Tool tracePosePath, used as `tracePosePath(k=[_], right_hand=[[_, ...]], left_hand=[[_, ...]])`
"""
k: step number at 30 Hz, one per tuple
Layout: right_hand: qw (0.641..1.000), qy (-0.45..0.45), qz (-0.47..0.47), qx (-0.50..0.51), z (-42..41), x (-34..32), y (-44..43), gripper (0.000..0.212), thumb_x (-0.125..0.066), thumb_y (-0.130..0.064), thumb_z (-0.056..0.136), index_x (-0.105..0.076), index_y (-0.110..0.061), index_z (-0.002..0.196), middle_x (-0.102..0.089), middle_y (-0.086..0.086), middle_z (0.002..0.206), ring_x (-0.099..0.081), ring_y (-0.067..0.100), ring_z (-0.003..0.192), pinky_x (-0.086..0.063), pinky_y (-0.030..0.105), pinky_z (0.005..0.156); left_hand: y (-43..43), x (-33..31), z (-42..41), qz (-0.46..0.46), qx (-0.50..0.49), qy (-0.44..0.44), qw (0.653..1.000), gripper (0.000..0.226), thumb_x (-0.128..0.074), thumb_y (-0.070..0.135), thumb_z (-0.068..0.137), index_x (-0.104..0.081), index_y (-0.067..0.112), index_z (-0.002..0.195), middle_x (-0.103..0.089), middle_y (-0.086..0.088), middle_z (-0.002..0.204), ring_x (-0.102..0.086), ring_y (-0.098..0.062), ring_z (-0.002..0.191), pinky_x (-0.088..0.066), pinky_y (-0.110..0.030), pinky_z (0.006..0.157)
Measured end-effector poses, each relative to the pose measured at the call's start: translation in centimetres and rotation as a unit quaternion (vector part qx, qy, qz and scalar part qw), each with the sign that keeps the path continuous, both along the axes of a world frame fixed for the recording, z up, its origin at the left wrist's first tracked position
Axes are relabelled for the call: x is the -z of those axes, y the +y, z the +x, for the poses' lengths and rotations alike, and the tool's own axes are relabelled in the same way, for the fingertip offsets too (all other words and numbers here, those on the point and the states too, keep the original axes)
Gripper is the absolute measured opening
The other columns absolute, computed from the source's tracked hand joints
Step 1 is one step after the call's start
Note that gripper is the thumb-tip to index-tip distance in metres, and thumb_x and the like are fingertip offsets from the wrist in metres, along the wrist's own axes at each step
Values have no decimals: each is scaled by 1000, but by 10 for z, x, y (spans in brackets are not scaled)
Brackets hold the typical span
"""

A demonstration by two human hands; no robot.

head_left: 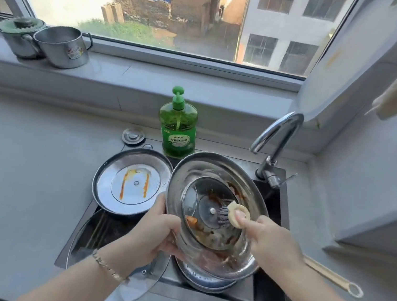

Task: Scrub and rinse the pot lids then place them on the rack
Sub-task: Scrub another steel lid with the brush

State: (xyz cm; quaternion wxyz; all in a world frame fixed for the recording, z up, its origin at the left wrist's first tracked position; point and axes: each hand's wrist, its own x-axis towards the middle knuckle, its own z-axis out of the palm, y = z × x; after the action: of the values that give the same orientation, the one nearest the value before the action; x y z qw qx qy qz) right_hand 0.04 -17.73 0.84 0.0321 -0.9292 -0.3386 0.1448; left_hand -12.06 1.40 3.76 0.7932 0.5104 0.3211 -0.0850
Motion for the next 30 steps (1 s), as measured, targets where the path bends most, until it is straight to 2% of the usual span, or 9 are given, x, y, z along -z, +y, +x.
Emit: tracePosePath(k=[5,10,14,16,20,23,24,27,30], right_hand=[[994,25,97,-53,-31,-10,12,49,-27,-24,97,-28,-52,138,-41,-7,84,-44,18,69,-21,18,47],[999,13,45,14,-5,-5,-8,50,-31,-23,99,-25,-52,139,-41,-8,87,-50,16,76,-34,23,58],[989,59,136,-25,-38,-10,5,50,-35,-20,98,-33,-50,137,-47,-7,89,-52,19,76,-40,26,61],[992,38,121,6,-15,-2,10,49,-35,-21,98,-33,-52,137,-45,-8,86,-51,17,75,-38,23,58],[996,9,71,60,-9,1,-4,49,-34,-21,98,-32,-50,138,-40,-8,85,-47,16,70,-33,23,55],[992,15,126,8,-43,-1,5,51,-45,-14,88,-51,-48,126,-36,-9,71,-34,13,52,-17,15,42],[989,7,148,3,-41,0,9,49,-44,-14,90,-52,-49,125,-37,-10,70,-35,13,53,-18,14,42],[991,22,117,66,-6,8,2,47,-31,-22,99,-33,-51,137,-44,-5,86,-47,16,72,-34,24,57],[993,20,96,69,-15,0,-7,47,-26,-24,99,-30,-50,139,-42,-6,87,-47,18,73,-35,25,60]], left_hand=[[-16,0,4,16,19,-2,1000,59,-38,-19,77,-45,24,116,-63,-19,113,-68,-44,79,-54,-59,59],[-10,-6,3,17,19,-4,1000,59,-39,-17,76,-46,30,112,-62,-21,113,-68,-43,74,-56,-56,58],[-11,-7,3,43,29,-9,999,72,-49,-2,55,-44,35,117,-63,-15,113,-68,-42,80,-56,-49,55],[-13,-6,4,25,26,-11,999,70,-49,-3,55,-45,32,116,-63,-17,112,-67,-45,80,-56,-56,58],[-9,-6,1,28,40,-8,999,62,-41,-17,76,-46,31,115,-63,-20,112,-67,-45,80,-55,-59,60],[-14,-3,0,38,46,-5,998,65,-48,-9,64,-47,31,115,-65,-17,109,-67,-44,78,-53,-64,63],[-17,-2,0,34,46,-5,998,67,-49,-6,59,-47,31,115,-65,-16,109,-68,-43,77,-53,-63,63],[-17,-2,-1,17,54,-6,998,67,-47,-3,56,-48,30,114,-64,-19,110,-68,-42,76,-53,-63,63],[-14,-6,-3,18,62,-9,998,67,-47,-2,55,-48,32,112,-66,-19,106,-67,-43,73,-53,-64,62]])
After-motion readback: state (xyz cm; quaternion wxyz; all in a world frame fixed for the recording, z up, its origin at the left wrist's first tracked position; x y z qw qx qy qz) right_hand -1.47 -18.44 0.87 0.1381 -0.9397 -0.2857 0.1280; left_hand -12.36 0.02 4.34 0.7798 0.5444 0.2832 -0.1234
